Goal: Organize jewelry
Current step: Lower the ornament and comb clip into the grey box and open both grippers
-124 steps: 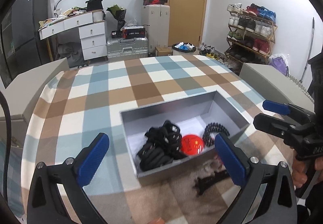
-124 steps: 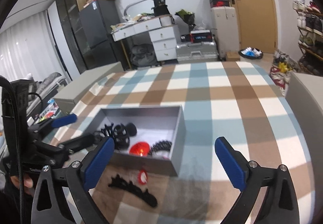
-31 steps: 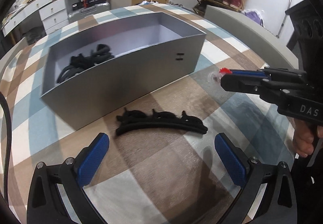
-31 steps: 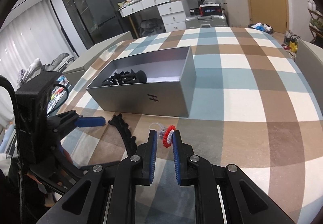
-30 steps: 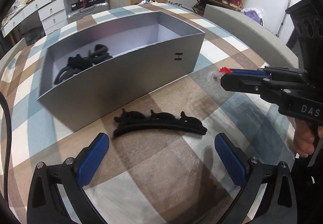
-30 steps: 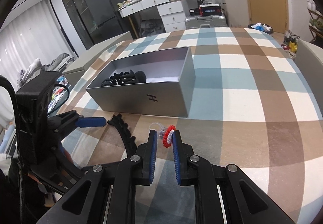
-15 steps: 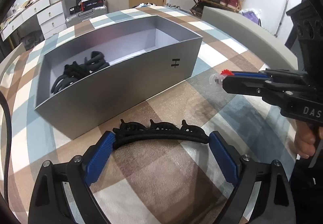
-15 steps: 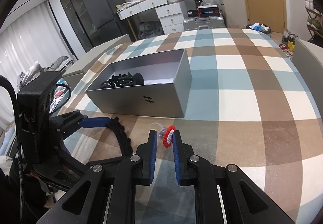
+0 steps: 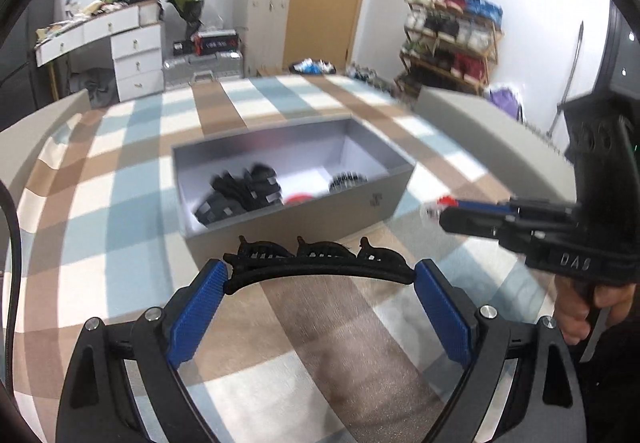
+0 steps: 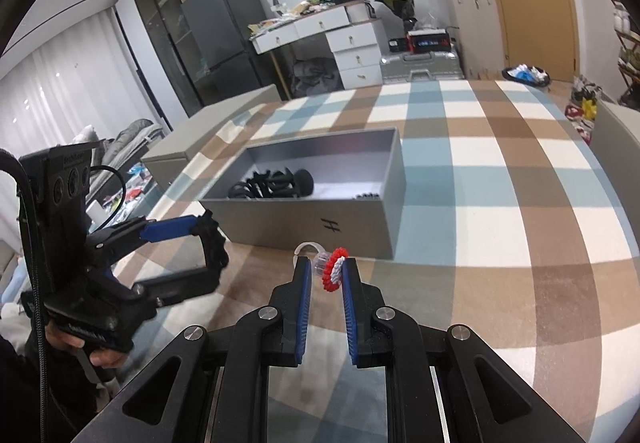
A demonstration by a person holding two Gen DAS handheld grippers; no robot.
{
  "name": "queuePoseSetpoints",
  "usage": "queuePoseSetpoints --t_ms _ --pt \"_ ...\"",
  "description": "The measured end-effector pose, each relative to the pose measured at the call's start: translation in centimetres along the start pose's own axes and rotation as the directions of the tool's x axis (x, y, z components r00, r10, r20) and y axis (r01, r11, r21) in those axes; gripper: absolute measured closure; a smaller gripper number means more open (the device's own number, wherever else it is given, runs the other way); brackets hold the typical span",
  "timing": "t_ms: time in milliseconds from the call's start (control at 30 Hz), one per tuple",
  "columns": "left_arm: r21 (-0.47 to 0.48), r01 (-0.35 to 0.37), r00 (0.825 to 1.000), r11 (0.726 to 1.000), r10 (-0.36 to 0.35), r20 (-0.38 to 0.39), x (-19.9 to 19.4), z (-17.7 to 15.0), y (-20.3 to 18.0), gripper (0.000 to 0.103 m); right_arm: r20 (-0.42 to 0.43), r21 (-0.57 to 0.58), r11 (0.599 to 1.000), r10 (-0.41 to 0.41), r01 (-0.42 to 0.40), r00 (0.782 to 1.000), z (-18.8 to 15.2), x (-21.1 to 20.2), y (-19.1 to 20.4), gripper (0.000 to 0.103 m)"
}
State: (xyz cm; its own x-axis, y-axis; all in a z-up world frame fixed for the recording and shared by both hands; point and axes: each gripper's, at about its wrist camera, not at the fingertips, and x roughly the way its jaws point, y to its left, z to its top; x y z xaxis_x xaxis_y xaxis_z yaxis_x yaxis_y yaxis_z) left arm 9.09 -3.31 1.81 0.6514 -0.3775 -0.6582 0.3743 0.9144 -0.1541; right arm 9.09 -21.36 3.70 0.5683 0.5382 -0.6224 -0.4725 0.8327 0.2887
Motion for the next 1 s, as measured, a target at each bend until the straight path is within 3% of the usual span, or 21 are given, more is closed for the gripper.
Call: queuePoseSetpoints --t_ms 200,433,1000 --pt "-0.037 -0.031 0.996 0.999 0.034 0.080 -0.8 1.4 1.2 0.012 0.047 -0.014 1.000 0.010 -0.009 0.999 1.3 -0.5 0.5 0.088" --pt "-0.079 -0.064 0.991 0.995 0.073 0.116 -0.6 2.6 2.8 0.012 0.086 -0.035 0.999 0.032 -0.029 0.996 3.2 -0.6 1.1 0.088" --pt "-0.085 -0.102 0.990 0.991 0.110 0.083 1.5 3.3 3.5 0.011 0.093 -0.030 0.999 0.024 -0.021 0.995 4.8 1.0 0.8 0.088"
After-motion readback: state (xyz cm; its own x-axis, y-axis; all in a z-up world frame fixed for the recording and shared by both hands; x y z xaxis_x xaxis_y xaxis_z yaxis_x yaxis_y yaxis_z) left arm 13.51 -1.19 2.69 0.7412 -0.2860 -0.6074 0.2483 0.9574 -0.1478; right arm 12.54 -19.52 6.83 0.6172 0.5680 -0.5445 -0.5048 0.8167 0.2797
